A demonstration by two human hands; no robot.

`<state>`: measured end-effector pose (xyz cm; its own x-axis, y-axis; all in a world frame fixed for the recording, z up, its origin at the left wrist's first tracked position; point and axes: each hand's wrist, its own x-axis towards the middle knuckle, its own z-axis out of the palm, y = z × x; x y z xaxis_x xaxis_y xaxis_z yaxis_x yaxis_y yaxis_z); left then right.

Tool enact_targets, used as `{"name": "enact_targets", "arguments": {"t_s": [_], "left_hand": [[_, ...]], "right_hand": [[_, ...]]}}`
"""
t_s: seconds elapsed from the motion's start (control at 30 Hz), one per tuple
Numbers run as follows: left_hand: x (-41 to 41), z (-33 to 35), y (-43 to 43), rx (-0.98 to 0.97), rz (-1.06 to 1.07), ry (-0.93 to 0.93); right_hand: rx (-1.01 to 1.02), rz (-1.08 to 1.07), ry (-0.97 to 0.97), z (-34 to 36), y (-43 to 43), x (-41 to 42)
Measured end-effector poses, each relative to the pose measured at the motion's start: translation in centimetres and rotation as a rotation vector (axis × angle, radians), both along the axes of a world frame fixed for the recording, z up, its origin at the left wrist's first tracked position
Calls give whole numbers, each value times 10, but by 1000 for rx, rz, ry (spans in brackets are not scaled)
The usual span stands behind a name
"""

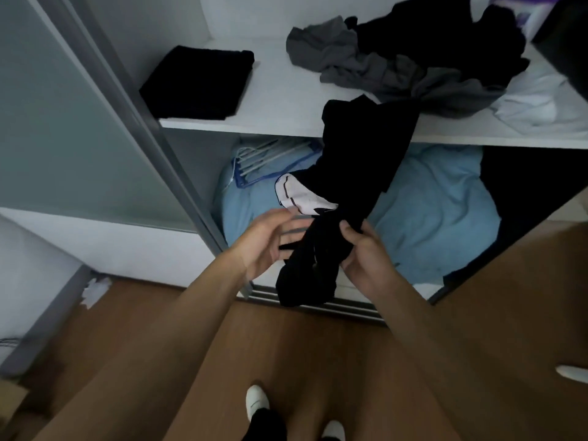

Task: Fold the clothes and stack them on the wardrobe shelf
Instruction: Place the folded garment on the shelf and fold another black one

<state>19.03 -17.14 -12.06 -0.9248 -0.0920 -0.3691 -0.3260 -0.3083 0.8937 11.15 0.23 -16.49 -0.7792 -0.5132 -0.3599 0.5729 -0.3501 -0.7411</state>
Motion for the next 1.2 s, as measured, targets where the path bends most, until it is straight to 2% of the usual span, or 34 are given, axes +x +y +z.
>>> {"name": "enact_targets", "arguments": {"t_s": [0.13, 0.3, 0.43, 0.63, 0.73, 0.83, 0.97, 1.1, 1.2], "left_hand": [[15, -5, 10, -125, -9, -191], [35, -7, 10, -261, 270, -18], [68, 6, -10, -406, 196, 55], [119, 17, -48, -670, -15, 187], [136, 21, -68, -749, -74, 261], [152, 30, -81, -747, -117, 374], [169, 45, -94, -742, -184, 475], [179, 60, -106, -731, -250, 491], [185, 71, -110, -739, -218, 527]], "right_hand": [[56, 16, 116, -4, 8, 36], [418, 100, 391, -4, 3, 83], [602, 55, 535, -11, -7, 122], [822, 72, 576, -1, -43, 170], [820, 87, 713, 18, -52, 178], [730, 224, 857, 39, -61, 180], [710, 272, 995, 63, -74, 180], [595, 338, 985, 83, -84, 174], [537, 355, 983, 93, -90, 174]]}}
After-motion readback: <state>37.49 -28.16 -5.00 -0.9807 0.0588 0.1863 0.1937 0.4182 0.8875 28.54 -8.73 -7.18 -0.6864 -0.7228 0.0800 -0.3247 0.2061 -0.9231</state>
